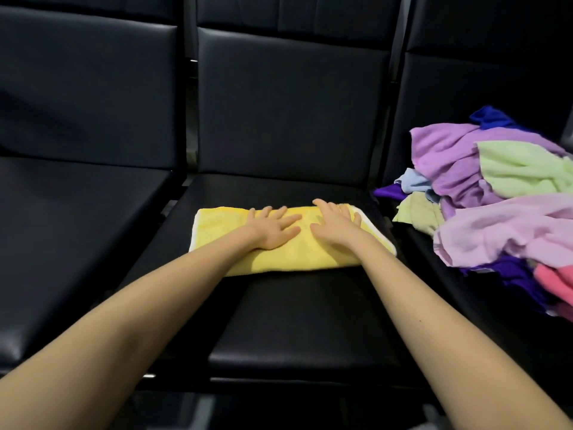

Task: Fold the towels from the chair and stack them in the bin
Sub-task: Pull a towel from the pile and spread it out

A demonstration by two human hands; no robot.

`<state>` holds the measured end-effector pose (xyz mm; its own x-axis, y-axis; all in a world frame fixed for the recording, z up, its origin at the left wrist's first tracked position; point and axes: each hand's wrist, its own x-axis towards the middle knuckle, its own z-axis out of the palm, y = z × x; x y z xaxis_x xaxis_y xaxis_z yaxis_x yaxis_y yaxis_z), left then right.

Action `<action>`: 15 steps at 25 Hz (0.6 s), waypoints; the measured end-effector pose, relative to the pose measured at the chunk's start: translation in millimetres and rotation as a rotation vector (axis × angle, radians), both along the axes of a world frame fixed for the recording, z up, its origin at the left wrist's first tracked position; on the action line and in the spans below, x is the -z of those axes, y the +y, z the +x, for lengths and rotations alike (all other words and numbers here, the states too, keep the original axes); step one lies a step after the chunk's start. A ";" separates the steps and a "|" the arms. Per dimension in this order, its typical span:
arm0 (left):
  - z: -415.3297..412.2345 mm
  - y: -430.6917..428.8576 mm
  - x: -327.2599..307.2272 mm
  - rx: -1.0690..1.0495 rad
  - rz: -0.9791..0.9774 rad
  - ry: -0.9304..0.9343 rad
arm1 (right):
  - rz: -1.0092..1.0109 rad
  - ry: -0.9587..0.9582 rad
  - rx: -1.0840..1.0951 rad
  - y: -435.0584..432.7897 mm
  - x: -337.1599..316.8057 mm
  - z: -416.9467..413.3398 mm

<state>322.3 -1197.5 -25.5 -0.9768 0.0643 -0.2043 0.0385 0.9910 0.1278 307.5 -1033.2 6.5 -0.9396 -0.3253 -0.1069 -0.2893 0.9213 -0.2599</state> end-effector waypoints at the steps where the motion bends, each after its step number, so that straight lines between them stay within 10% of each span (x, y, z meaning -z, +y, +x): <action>1: 0.2 1.0 0.1 -0.122 0.000 -0.001 | -0.003 0.014 0.029 -0.2 -1.4 0.6; 5: 1.7 10.1 -12.8 -0.535 0.121 -0.105 | -0.135 0.017 0.213 -2.7 -7.5 5.9; 15: 25.9 -29.3 -56.3 -0.673 0.611 -0.131 | -0.621 -0.537 0.645 13.9 -7.5 14.5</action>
<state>348.1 -1226.9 30.8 -0.8187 -0.3764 -0.4337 -0.5740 0.5578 0.5995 322.1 -1019.3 14.0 -0.8330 0.0807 -0.5473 0.5035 0.5205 -0.6896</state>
